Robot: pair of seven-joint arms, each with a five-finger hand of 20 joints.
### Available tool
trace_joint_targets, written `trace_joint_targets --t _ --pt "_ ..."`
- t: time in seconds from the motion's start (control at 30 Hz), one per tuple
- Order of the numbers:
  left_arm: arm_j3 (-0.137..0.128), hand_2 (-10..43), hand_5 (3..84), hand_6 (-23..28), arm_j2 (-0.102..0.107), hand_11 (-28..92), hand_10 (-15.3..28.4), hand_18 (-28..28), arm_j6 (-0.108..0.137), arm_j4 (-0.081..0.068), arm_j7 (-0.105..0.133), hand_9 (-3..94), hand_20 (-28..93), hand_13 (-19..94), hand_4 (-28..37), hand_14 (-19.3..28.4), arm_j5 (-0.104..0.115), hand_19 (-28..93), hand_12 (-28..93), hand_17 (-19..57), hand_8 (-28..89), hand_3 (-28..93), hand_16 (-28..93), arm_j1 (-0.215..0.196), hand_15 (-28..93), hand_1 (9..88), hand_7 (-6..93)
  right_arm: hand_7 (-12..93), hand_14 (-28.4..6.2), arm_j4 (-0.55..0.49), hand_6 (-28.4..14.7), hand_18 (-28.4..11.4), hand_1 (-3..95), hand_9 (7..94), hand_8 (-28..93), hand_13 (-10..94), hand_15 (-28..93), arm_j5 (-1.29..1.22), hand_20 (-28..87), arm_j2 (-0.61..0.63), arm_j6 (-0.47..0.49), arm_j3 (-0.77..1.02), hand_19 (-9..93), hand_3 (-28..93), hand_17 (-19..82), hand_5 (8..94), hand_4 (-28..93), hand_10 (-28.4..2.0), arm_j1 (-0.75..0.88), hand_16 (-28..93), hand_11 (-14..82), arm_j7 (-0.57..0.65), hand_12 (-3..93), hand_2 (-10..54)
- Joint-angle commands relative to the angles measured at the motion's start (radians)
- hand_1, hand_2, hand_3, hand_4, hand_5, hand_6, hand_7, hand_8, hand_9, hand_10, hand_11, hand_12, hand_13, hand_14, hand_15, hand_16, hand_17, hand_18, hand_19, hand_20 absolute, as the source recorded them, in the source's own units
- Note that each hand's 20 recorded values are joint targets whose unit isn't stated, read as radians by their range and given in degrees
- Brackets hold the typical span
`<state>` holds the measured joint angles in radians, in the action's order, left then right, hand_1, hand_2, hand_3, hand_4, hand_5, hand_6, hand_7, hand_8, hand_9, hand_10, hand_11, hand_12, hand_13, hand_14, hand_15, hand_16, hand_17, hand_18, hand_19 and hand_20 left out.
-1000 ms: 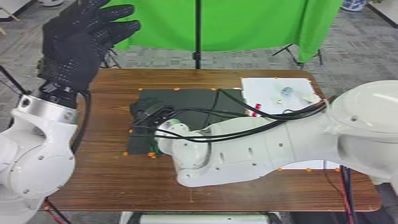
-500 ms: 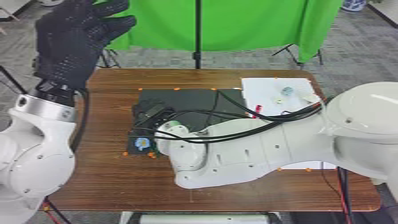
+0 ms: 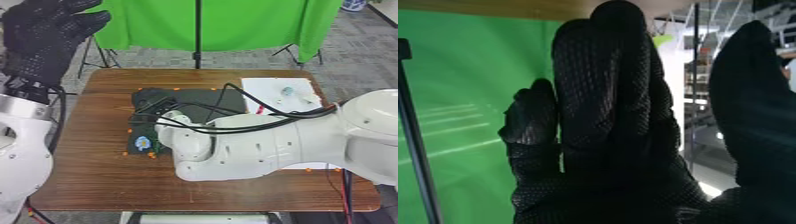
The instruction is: Arrange flowers
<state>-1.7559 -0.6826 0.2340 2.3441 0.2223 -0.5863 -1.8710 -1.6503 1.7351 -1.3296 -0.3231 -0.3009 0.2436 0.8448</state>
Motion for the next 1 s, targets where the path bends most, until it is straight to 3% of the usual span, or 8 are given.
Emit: trace_joint_targets --t 0.03,0.1,0.33,0.53,0.63,0.77,0.87,1.0 --pt "-0.155 7.9 33.2 8.6 -0.082 26 19.4 28.4 0.031 0.058 0.018 28.9 -3 22 -28.2 27.1 0.001 61 11 -7.9 -7 75 -10 -0.360 52 21.0 9.8 19 -8.1 -0.098 -1.8 -18.6 32.7 75.8 -13 73 63 0.068 28 0.221 0.060 0.156 93 73 41 59.5 -28 -12.8 0.136 16 29.8 0.022 16.6 -9.3" --pt "-0.189 7.9 33.2 8.6 -0.093 26 19.3 28.4 0.041 0.074 0.037 28.9 -3 22 -28.2 27.1 0.005 61 11 -7.9 -7 75 -10 -0.422 52 21.0 9.8 18 -9.1 -0.119 -2.8 -19.2 31.5 73.1 -12 72 63 0.113 27 0.282 0.138 0.283 93 73 40 57.4 -28 -14.2 0.229 15 27.8 0.018 15.8 -8.0" --pt "-0.201 7.9 33.1 8.5 -0.114 26 19.3 28.4 0.077 0.091 0.104 28.9 -3 22 -28.3 27.0 0.024 61 12 -8.0 -7 75 -10 -0.503 52 20.9 9.7 17 -10.5 -0.147 -3.9 -19.6 31.1 68.1 -12 68 64 0.125 24 0.492 0.067 0.395 93 75 38 53.7 -28 -16.0 0.303 13 24.7 0.043 14.7 -7.5" --pt "-0.198 8.0 33.1 8.5 -0.125 26 19.3 28.4 0.085 0.089 0.131 28.9 -3 22 -28.3 27.0 0.034 61 12 -8.1 -7 75 -10 -0.537 52 20.8 9.8 16 -11.4 -0.152 -4.1 -19.9 31.6 65.3 -12 66 64 0.151 22 0.632 0.086 0.454 93 76 36 52.5 -28 -16.9 0.347 12 22.6 0.071 14.2 -7.5" --pt "-0.204 8.1 33.0 8.4 -0.163 26 19.2 28.4 0.081 0.086 0.123 28.9 -3 22 -28.3 27.0 0.034 61 12 -8.2 -7 75 -10 -0.573 52 20.5 10.0 16 -11.9 -0.159 -4.2 -19.9 31.7 62.8 -12 65 64 0.166 21 0.687 0.103 0.462 93 76 35 52.1 -28 -17.7 0.355 12 21.2 0.082 13.9 -7.6" --pt "-0.215 8.3 32.5 7.9 -0.194 26 19.1 28.4 0.123 0.101 0.220 28.8 -2 22 -28.3 27.0 0.064 62 11 -8.3 -8 75 -10 -0.692 52 19.1 9.9 15 -12.2 -0.155 -4.1 -20.4 31.5 59.2 -12 63 63 0.191 19 0.727 0.160 0.479 92 77 34 50.7 -28 -18.3 0.356 11 18.7 0.105 13.3 -7.7" --pt "-0.209 8.4 32.0 7.3 -0.190 25 19.2 28.4 0.134 0.097 0.243 28.8 -2 22 -28.3 27.0 0.072 62 11 -8.0 -8 75 -10 -0.708 52 18.2 10.0 15 -12.5 -0.153 -4.4 -20.4 31.3 56.4 -11 63 64 0.192 18 0.763 0.148 0.526 93 77 34 49.4 -28 -19.5 0.392 11 16.9 0.135 13.3 -7.9" --pt "-0.192 8.5 31.4 6.9 -0.176 25 18.8 28.4 0.135 0.092 0.241 28.6 -2 22 -28.3 27.1 0.070 62 12 -8.2 -8 74 -9 -0.684 52 17.5 9.8 15 -12.8 -0.146 -4.5 -20.3 31.6 55.1 -11 63 65 0.187 19 0.805 0.159 0.583 93 77 35 48.8 -28 -20.0 0.446 10 15.9 0.175 13.3 -8.0"
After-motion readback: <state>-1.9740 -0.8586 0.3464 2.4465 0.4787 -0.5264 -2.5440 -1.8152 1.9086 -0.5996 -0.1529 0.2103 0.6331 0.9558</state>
